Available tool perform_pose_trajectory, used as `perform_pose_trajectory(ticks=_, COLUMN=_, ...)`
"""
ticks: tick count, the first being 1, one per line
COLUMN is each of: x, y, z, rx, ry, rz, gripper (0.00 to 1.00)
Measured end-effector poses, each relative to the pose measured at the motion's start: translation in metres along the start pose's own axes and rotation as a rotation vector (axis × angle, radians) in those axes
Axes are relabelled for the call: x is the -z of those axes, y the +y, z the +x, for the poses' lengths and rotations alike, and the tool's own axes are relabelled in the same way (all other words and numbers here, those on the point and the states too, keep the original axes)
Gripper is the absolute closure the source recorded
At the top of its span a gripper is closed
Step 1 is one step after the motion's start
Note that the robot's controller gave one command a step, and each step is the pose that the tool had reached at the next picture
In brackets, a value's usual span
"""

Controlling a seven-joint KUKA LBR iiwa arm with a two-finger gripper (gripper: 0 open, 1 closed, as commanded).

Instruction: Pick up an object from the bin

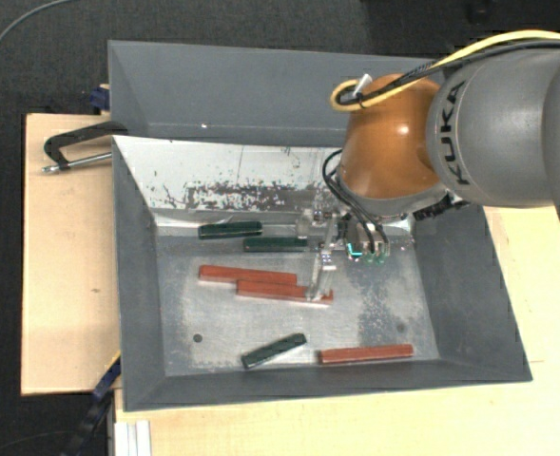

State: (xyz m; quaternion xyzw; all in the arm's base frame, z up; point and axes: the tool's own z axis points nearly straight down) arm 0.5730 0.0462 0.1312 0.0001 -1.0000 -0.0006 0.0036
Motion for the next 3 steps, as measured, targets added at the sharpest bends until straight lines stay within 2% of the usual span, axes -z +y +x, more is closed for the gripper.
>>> perform_pose_trajectory(ticks=1, x=-0.063, y=0.04, z=0.016, rx=0.074, ry=-0.002, rz=-0.001, gripper=0.0)
perform_pose_trajectory(ticks=2, x=-0.059, y=0.038, z=0.013, rx=0.069, ry=-0.009, rz=-0.001, gripper=1.0)
perform_pose_trajectory(ticks=3, x=0.125, y=0.038, z=0.024, rx=0.268, ry=-0.022, rz=0.001, gripper=1.0)
